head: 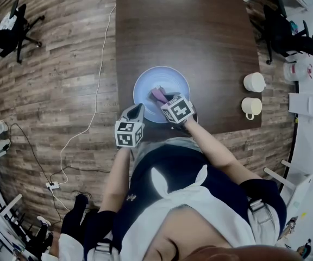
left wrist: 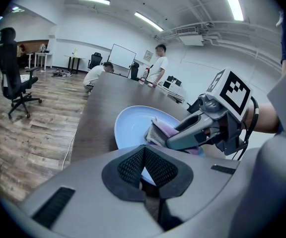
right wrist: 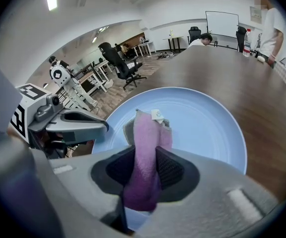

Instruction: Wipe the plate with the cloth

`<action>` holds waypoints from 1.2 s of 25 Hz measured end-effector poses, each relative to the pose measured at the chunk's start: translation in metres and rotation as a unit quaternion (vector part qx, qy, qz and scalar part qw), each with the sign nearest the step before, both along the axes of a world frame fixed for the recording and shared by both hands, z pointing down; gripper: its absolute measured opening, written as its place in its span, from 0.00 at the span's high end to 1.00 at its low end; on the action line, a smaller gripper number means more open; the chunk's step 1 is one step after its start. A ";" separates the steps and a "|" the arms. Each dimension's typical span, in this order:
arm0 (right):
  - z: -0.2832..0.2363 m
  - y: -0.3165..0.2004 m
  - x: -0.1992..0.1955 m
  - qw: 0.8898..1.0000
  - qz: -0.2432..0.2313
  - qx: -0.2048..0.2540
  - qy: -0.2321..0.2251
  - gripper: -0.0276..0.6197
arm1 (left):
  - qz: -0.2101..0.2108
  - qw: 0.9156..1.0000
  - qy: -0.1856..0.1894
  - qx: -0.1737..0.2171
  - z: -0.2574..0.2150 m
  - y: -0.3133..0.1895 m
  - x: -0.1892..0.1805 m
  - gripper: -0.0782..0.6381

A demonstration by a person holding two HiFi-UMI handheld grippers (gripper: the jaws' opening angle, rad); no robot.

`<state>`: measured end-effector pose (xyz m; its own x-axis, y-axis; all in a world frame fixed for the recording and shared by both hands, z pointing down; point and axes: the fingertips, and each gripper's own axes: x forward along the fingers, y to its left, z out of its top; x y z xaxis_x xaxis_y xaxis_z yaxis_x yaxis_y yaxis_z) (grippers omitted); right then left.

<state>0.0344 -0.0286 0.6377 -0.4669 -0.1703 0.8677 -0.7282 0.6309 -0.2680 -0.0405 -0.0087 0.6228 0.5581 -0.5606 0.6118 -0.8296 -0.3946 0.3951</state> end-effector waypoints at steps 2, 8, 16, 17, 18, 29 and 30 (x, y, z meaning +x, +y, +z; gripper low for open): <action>0.000 0.003 -0.009 1.000 -0.009 0.005 -0.003 0.78 | -0.002 1.000 0.000 0.000 0.001 0.000 -0.001 0.89; 0.000 0.009 -0.026 1.000 -0.020 0.006 -0.014 0.78 | -0.005 1.000 0.001 0.000 0.000 0.000 0.001 0.89; -0.001 0.020 -0.038 0.999 -0.035 0.002 -0.030 0.78 | -0.006 1.000 -0.002 0.000 0.001 0.001 0.003 0.89; -0.001 0.021 -0.038 0.999 -0.038 0.002 -0.031 0.78 | -0.005 1.000 -0.002 0.000 0.001 0.001 0.003 0.89; -0.002 0.021 -0.038 0.999 -0.042 0.002 -0.030 0.78 | -0.005 1.000 -0.002 0.001 0.000 0.000 0.003 0.89; -0.002 0.032 -0.042 0.996 -0.086 0.008 -0.014 0.78 | -0.005 1.000 0.000 0.003 0.000 0.000 0.001 0.89; -0.004 0.033 -0.043 0.996 -0.088 0.008 -0.014 0.78 | -0.005 1.000 0.000 0.003 -0.001 0.000 0.001 0.89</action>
